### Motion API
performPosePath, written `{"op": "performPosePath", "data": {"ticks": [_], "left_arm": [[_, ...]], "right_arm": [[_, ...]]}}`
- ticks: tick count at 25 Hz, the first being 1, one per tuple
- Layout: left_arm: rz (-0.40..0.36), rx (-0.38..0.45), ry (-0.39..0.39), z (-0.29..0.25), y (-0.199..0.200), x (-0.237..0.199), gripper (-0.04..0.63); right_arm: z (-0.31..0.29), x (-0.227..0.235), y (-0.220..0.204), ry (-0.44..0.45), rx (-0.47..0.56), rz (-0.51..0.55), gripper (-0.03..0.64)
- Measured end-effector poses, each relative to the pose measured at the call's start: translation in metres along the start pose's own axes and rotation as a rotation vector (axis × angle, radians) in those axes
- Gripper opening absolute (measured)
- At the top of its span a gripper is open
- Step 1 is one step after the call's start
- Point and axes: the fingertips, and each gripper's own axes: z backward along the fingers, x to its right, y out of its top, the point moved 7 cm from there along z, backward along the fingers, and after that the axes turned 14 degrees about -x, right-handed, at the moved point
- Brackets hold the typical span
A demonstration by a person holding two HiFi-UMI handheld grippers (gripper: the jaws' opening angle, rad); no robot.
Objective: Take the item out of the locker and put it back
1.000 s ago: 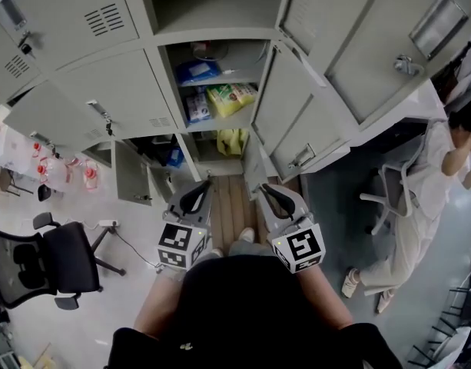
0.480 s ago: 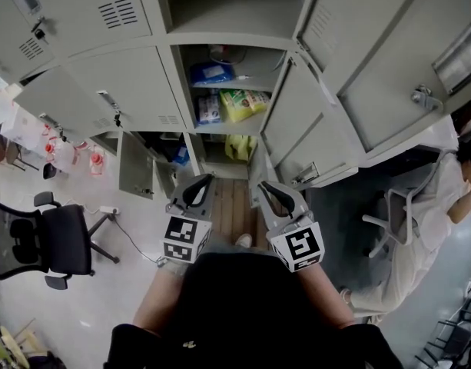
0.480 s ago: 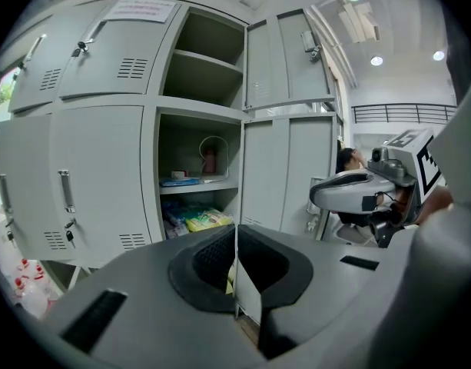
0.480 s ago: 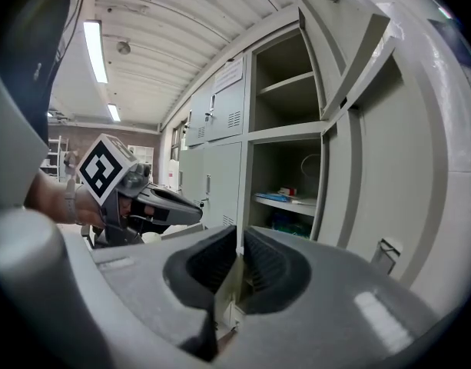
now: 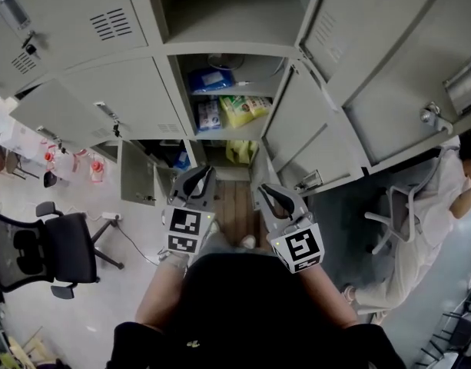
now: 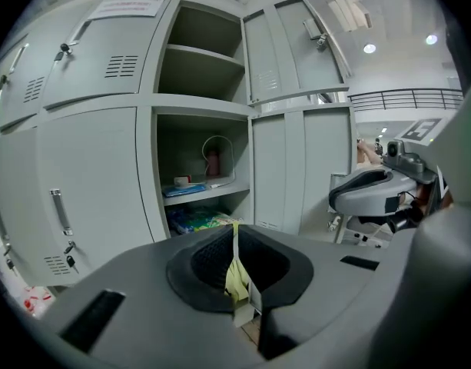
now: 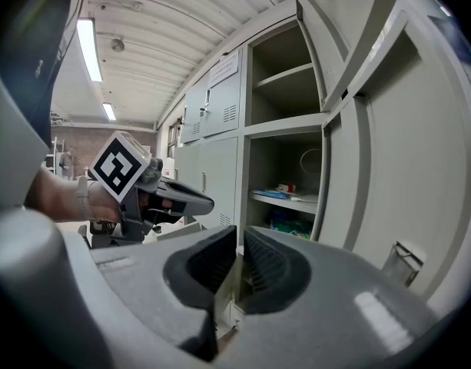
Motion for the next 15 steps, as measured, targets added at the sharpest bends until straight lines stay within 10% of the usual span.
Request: {"op": "performPosePath", "data": {"ticks": [15], "left_arm": [[-0.175, -0.073, 0.014, -0.068, 0.031, -0.037, 0.138]], "right_arm": [[-0.028, 0.011, 0.019, -0.091, -0.043, -0.056, 0.025]]}}
